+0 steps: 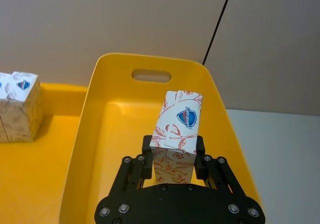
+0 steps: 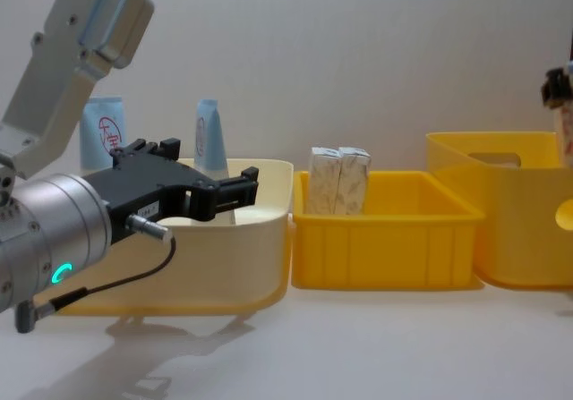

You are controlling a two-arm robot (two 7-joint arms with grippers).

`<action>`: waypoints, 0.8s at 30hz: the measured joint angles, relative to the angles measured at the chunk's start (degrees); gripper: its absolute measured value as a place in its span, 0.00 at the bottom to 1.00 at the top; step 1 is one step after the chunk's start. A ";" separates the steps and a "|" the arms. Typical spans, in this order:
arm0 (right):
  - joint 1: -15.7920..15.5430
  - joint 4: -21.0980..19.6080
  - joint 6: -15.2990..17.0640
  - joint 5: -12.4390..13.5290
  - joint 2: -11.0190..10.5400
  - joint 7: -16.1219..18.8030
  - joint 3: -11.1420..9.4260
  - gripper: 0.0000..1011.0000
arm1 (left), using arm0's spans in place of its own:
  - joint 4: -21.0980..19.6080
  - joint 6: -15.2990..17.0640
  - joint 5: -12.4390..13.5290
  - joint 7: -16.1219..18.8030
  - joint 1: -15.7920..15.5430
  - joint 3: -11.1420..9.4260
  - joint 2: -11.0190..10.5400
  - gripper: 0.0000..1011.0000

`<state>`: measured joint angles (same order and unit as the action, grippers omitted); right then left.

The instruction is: Bimanual collaborative sorting of washing and personal care products

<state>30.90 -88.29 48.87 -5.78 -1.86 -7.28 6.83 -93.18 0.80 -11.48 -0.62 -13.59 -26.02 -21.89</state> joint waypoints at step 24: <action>1.23 5.65 0.78 -0.56 1.49 -0.06 0.27 0.99 | 0.06 0.00 0.02 -0.14 -0.17 0.01 0.05 0.99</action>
<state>32.13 -82.64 49.65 -6.34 -0.37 -7.34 7.10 -93.12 0.80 -11.46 -0.76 -13.76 -26.01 -21.84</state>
